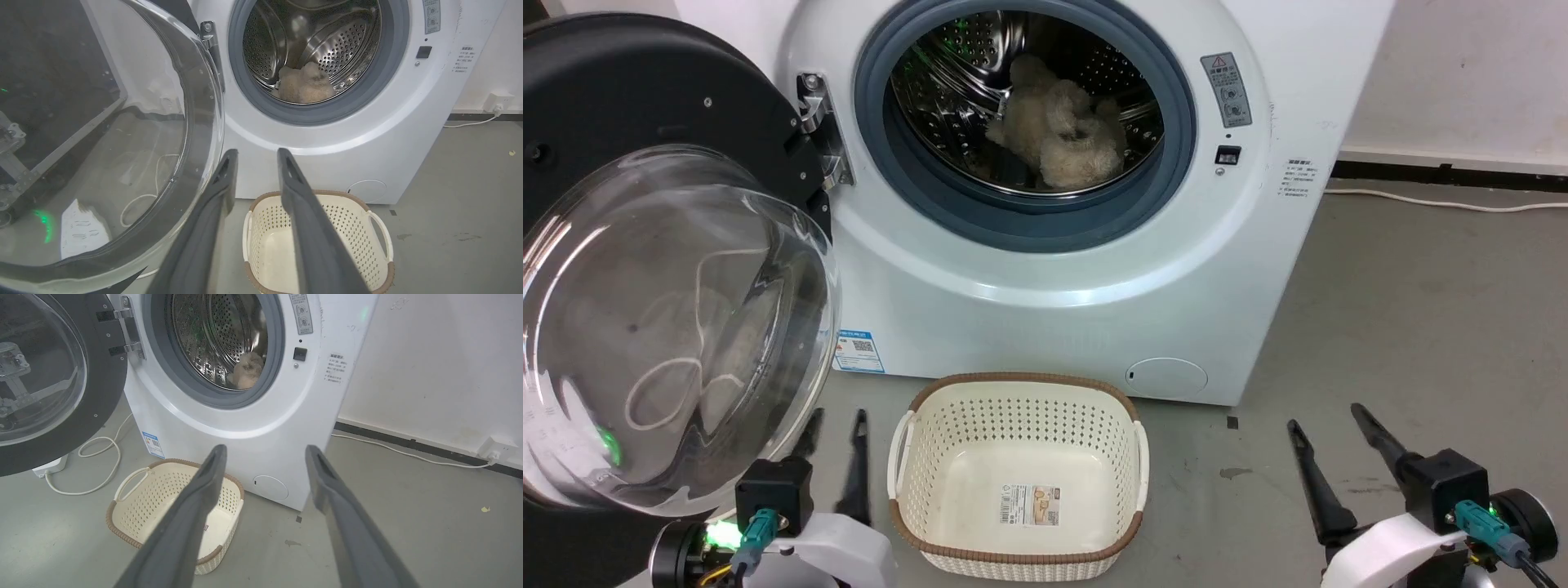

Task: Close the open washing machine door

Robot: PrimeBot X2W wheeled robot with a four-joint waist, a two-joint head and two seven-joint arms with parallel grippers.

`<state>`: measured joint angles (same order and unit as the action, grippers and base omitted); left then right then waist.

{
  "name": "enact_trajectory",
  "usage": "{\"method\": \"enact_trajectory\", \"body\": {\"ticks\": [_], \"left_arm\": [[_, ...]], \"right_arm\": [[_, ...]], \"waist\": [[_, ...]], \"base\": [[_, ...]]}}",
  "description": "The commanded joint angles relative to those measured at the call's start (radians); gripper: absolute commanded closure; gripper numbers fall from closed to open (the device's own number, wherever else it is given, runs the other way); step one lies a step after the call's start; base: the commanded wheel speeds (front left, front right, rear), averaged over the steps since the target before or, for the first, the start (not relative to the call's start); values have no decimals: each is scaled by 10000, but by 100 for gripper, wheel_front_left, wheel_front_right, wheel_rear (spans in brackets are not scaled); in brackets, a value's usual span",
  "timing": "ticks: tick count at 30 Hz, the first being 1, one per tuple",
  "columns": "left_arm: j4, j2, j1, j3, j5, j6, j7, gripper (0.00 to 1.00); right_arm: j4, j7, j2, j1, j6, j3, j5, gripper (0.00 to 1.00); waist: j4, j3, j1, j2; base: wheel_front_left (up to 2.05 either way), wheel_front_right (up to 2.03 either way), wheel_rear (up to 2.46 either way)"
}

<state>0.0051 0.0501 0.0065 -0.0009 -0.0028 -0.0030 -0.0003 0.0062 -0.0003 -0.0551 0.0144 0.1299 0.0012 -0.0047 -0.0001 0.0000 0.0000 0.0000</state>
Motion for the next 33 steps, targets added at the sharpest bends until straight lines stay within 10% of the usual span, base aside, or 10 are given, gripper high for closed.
{"method": "enact_trajectory", "body": {"ticks": [1,33], "left_arm": [[5,0,-9,-29,8,4,-33,0],[88,235,30,-823,8,183,-744,0]], "right_arm": [[-1,-33,-7,14,0,-19,41,0],[-85,-744,-167,462,2,79,479,0]], "waist": [[-1,2,0,0],[1293,-249,0,0]], "base": [[0,0,0],[0,0,0]]}}
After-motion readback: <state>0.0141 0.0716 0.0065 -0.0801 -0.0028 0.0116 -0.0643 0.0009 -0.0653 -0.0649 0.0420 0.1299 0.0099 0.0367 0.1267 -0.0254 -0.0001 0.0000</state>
